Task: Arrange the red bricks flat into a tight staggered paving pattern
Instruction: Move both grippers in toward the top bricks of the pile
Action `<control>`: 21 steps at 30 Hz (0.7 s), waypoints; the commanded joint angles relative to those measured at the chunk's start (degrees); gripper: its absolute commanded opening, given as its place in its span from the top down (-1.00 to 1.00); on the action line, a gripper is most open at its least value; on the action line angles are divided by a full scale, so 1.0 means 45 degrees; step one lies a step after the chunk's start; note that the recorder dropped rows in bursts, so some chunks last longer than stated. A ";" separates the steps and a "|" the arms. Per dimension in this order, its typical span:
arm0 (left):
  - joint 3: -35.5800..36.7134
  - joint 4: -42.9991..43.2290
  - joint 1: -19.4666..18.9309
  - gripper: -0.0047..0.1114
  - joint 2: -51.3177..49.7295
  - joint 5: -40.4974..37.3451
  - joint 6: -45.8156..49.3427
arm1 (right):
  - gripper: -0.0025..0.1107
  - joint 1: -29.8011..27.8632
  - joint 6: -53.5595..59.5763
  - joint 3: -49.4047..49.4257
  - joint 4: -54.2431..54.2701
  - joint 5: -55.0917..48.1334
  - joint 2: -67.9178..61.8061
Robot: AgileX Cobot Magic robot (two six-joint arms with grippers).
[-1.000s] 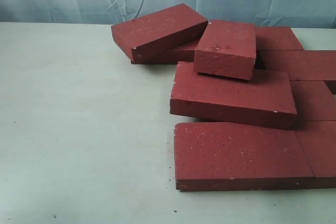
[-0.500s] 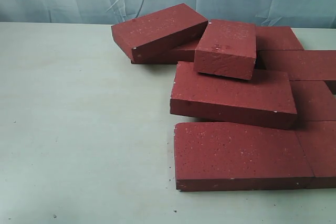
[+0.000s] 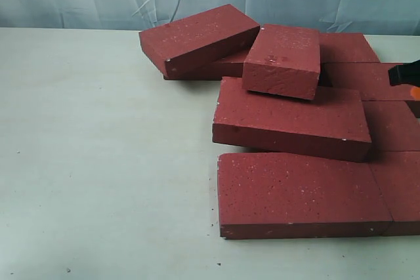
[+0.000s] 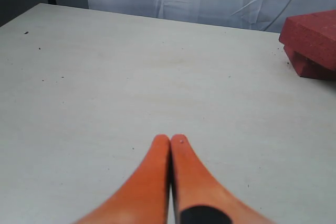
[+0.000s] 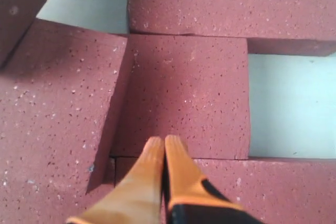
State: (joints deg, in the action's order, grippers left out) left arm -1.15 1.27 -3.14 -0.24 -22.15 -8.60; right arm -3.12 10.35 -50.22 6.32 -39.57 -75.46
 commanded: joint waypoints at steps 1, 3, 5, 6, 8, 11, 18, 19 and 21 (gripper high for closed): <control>-0.0070 0.0275 0.0089 0.92 0.0053 0.0279 0.0058 | 0.97 -0.0053 -0.0062 0.0084 0.0208 0.0386 -0.0012; -0.0070 0.0548 0.0089 0.92 0.0053 0.0416 0.0058 | 0.97 -0.0053 -0.0062 0.0084 0.0798 0.0261 -0.0012; -0.0070 0.0885 0.0089 0.92 0.0053 0.0445 0.0058 | 0.97 -0.0053 -0.0062 0.0084 0.1386 0.0030 -0.0012; -0.0070 0.1100 0.0089 0.92 0.0053 0.0445 0.0058 | 0.97 -0.0053 -0.0062 0.0084 0.1556 -0.0031 -0.0012; -0.0070 0.1439 0.0089 0.92 0.0053 0.0392 0.0058 | 0.97 -0.0053 -0.0062 0.0084 0.1989 -0.0031 -0.0012; -0.0070 0.2088 0.0089 0.92 0.0053 0.0416 0.0058 | 0.97 -0.0053 0.1047 0.0084 0.3567 -0.0060 -0.0012; -0.0070 0.4062 0.0089 0.92 0.0053 0.0631 0.0058 | 0.97 -0.0053 0.3360 0.0084 0.5273 0.1263 -0.0012; -0.0070 0.4062 0.0089 0.92 0.0053 0.0631 0.0058 | 0.97 -0.0053 0.3360 0.0084 0.5272 0.1399 -0.0012; -0.0070 0.4169 0.0089 0.92 0.0053 0.0631 0.0058 | 0.97 -0.0053 0.3360 0.0084 0.5272 0.1587 -0.0012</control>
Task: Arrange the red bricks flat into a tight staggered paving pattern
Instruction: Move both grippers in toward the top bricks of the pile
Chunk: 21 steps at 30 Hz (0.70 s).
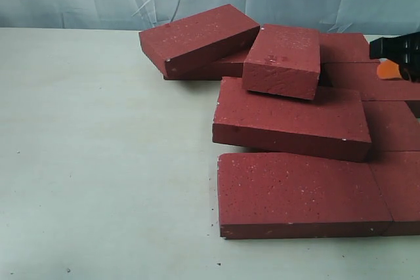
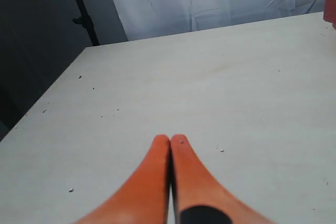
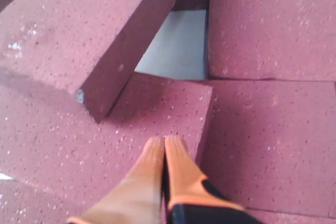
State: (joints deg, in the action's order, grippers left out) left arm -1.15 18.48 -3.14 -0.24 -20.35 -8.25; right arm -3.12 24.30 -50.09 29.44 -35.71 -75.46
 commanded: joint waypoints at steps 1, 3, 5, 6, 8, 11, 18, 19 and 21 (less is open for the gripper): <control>-0.0070 0.0400 0.0089 0.92 0.0053 0.0233 -0.0019 | 0.97 -0.0053 0.0261 0.0055 0.0132 0.0755 -0.0012; -0.0070 0.0494 0.0089 0.92 0.0053 0.0233 -0.0080 | 0.97 -0.0053 0.0261 0.0055 0.0132 0.0815 -0.0012; -0.0070 -0.0509 0.0089 0.92 0.0053 0.0458 -0.0129 | 0.97 -0.0053 0.0261 0.0055 0.0111 0.0961 -0.0012; -0.0070 -0.1552 0.0089 0.92 0.0053 0.0977 -0.0220 | 0.97 -0.0053 0.0261 0.0055 0.0082 0.1069 -0.0012; -0.0041 -0.6674 0.0089 0.92 0.0053 0.2813 -0.0498 | 0.97 -0.0053 0.0261 0.0055 0.0004 0.1383 -0.0012; -0.0041 -1.1883 0.0089 0.92 0.0053 0.3674 -0.0469 | 0.97 -0.0053 0.0261 0.0055 -0.0183 0.1360 -0.0012; -0.0741 -1.1945 0.0089 0.92 0.0053 0.5697 -0.0963 | 0.97 -0.0053 0.0261 -0.0001 -0.0417 0.2035 -0.0012; -0.1174 -1.1195 0.0089 0.92 0.0053 0.5218 -0.0963 | 0.97 -0.0053 0.0261 -0.0056 -0.0417 0.1934 -0.0012; -0.2221 -0.9605 0.0089 0.92 -0.1361 0.3863 -0.0963 | 0.97 -0.0053 0.0579 -0.0596 -0.0481 0.1181 -0.0171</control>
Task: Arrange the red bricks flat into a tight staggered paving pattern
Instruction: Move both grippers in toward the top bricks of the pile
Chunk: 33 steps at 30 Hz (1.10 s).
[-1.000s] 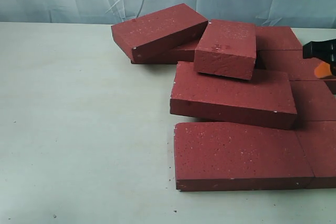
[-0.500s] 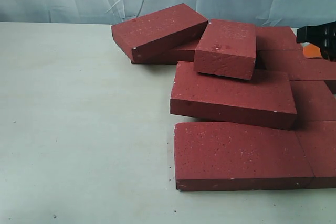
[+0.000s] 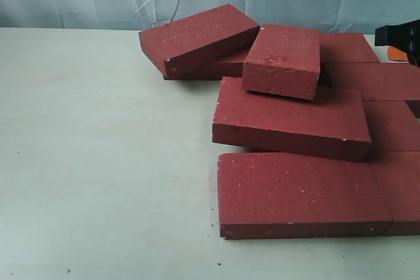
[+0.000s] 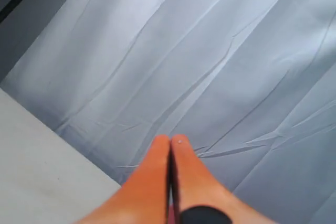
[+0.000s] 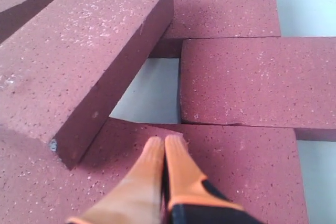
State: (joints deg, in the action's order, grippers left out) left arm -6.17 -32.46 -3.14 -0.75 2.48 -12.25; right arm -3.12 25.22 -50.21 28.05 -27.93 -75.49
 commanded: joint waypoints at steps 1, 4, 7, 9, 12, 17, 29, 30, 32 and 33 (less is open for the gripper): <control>-0.1480 0.2329 0.0089 0.92 -0.1941 -0.1572 -0.0073 | 0.97 -0.0053 0.0404 -0.0921 -0.0220 -0.0946 -0.0282; -0.3045 0.3504 0.0089 0.92 -0.5059 -0.2444 0.0571 | 0.97 -0.0053 0.0404 -0.2440 -0.0259 -0.2426 -0.1186; -0.5084 0.3343 0.0099 0.92 -0.8128 -0.3748 0.2804 | 0.97 -0.0053 0.0404 -0.3186 -0.0259 -0.2721 -0.1873; -0.6274 0.3118 0.0099 0.92 -0.9668 -0.4608 0.3817 | 0.97 -0.0053 0.0404 -0.3366 -0.0492 -0.2608 -0.2087; -0.7977 0.1729 0.0121 0.92 -1.1710 -0.5927 0.5434 | 0.97 -0.0053 0.0404 -0.3516 -0.0586 -0.2412 -0.2371; -1.0310 -0.1828 0.0832 0.92 -1.4636 -0.6859 0.9399 | 0.97 -0.0053 0.0052 -0.3757 -0.0379 -0.2371 -0.3008; -1.3463 -0.3015 0.3837 0.92 -1.9797 -0.7195 1.0812 | 0.97 -0.0053 0.0043 -0.4019 -0.0461 -0.2466 -0.3598; -1.3755 -0.3015 0.4067 0.92 -2.0065 -0.7195 1.0812 | 0.97 -0.0053 0.0043 -0.4152 -0.0492 -0.2567 -0.3677; -1.4368 -0.3015 0.4446 0.92 -2.0720 -0.7225 1.0812 | 0.97 -0.0026 0.0043 -0.4478 -0.0552 -0.2970 -0.3922; -1.4648 -0.3015 0.4575 0.92 -2.0992 -0.7308 1.0812 | 0.97 -0.0026 0.0043 -0.4638 -0.0590 -0.3170 -0.4032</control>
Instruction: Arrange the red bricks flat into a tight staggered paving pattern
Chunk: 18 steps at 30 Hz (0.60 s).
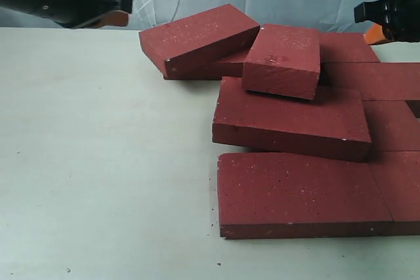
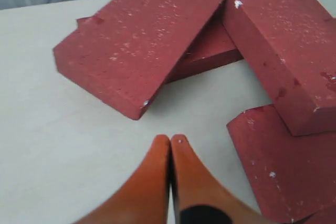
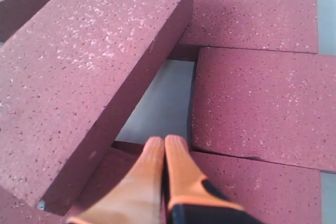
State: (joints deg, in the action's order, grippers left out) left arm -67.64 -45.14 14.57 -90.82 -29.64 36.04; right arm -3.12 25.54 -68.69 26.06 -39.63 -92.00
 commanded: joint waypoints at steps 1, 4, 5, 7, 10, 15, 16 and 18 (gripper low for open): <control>-0.1375 -0.0197 0.0770 0.92 -0.1322 -0.0403 0.0080 | 0.97 -0.0008 -0.0028 -0.0727 -0.0148 -0.0831 -0.0509; -0.2666 -0.0234 0.0980 0.92 -0.2312 -0.1572 0.0080 | 0.97 -0.0008 -0.0240 -0.1282 -0.0550 -0.1467 -0.0942; -0.3170 -0.0336 0.1011 0.92 -0.2676 -0.2003 0.0080 | 0.97 -0.0008 -0.0471 -0.1464 -0.0829 -0.1602 -0.1088; -0.4162 -0.0335 0.1094 0.92 -0.3413 -0.2599 -0.0003 | 0.97 -0.0008 -0.1007 -0.1825 -0.1507 -0.1863 -0.1380; -0.5314 -0.0427 0.1194 0.92 -0.4342 -0.2920 -0.0271 | 0.97 0.0263 -0.1198 -0.2178 -0.1750 -0.1975 -0.1711; -0.6759 -0.0258 0.1582 0.92 -0.5613 -0.3178 -0.0342 | 0.97 0.0973 -0.1356 -0.2506 -0.2608 -0.1487 -0.2337; -0.6931 -0.0246 0.1628 0.92 -0.5826 -0.3178 -0.0342 | 0.97 0.0998 -0.1461 -0.2581 -0.2825 -0.1487 -0.2484; -0.7324 -0.0246 0.1830 0.92 -0.6234 -0.3130 -0.0370 | 0.97 0.1029 -0.1490 -0.2736 -0.2769 -0.1487 -0.2779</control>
State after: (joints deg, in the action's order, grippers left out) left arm -98.27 -46.32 21.67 -116.65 -43.24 34.74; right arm 1.44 19.51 -80.06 15.06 -47.11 -103.01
